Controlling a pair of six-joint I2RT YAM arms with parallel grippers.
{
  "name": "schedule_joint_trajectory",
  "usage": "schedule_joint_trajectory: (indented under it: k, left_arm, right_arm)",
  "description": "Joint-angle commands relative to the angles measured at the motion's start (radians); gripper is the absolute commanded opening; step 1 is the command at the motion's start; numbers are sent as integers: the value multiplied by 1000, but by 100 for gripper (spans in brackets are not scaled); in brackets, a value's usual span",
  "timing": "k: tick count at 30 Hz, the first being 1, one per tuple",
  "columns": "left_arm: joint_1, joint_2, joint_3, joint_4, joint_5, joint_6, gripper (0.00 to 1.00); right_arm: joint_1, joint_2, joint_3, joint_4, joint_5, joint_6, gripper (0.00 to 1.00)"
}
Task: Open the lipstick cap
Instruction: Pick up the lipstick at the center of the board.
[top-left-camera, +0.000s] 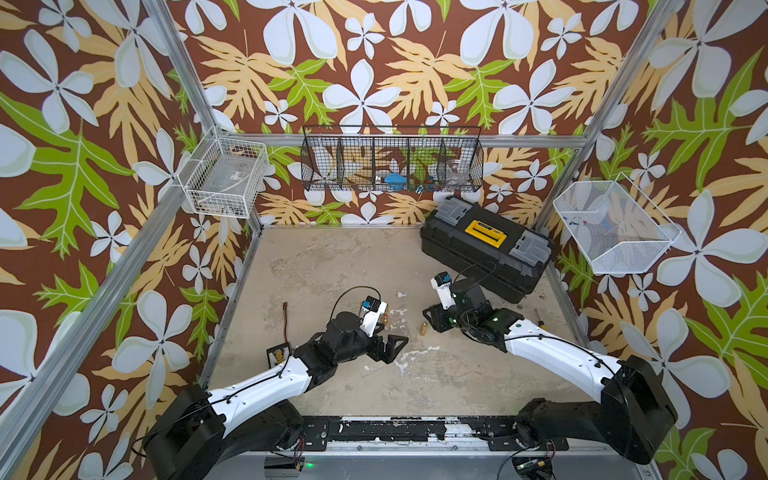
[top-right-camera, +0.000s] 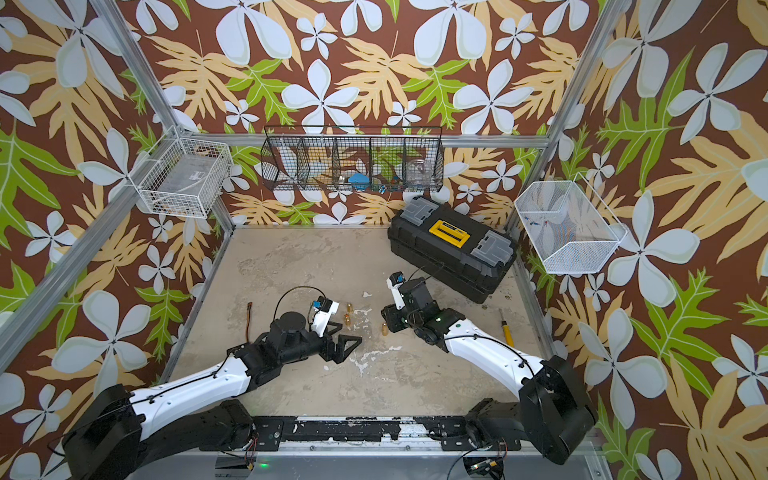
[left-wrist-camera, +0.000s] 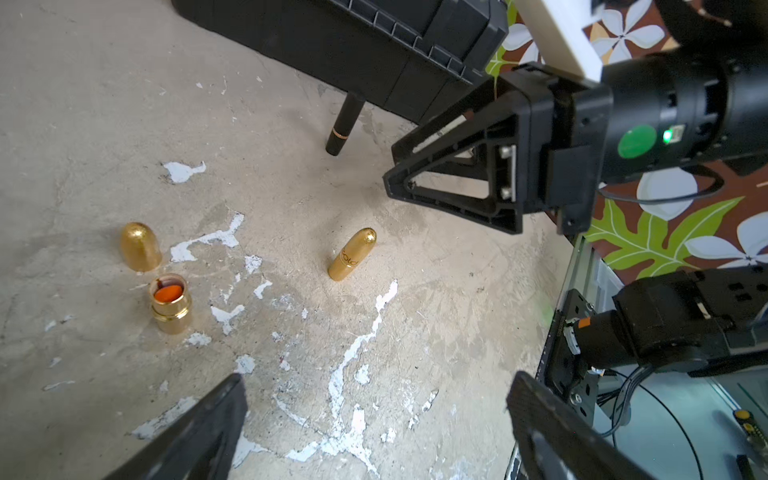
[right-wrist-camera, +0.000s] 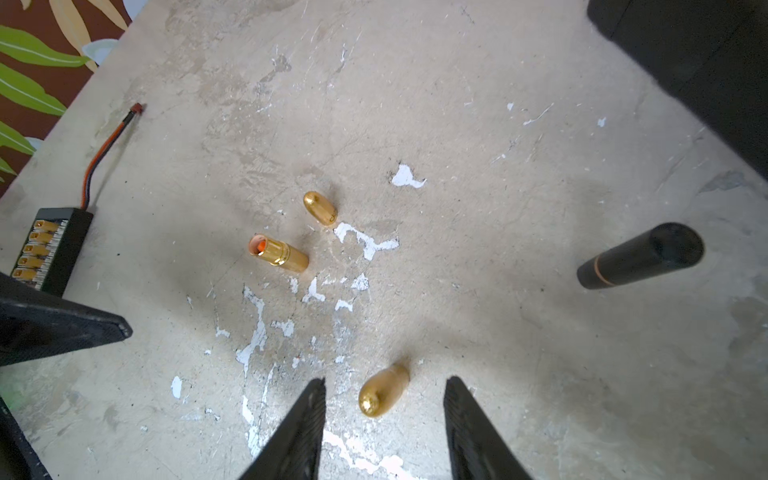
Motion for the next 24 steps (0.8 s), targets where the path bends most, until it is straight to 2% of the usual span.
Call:
schedule_joint_trajectory:
  k: [1, 5, 13, 24]
  left_arm:
    - [-7, 12, 11, 34, -47, -29, 100]
    - [-7, 6, 8, 36, -30, 6, 100]
    - [-7, 27, 21, 34, -2, -14, 100]
    - [-6, -16, 11, 19, -49, 19, 100]
  right_arm:
    - [2, 19, 11, -22, -39, -15, 48]
    - [6, 48, 23, -41, -42, -21, 46]
    - [30, 104, 51, -61, -46, -24, 45]
    - [50, 153, 51, -58, 2, -30, 42]
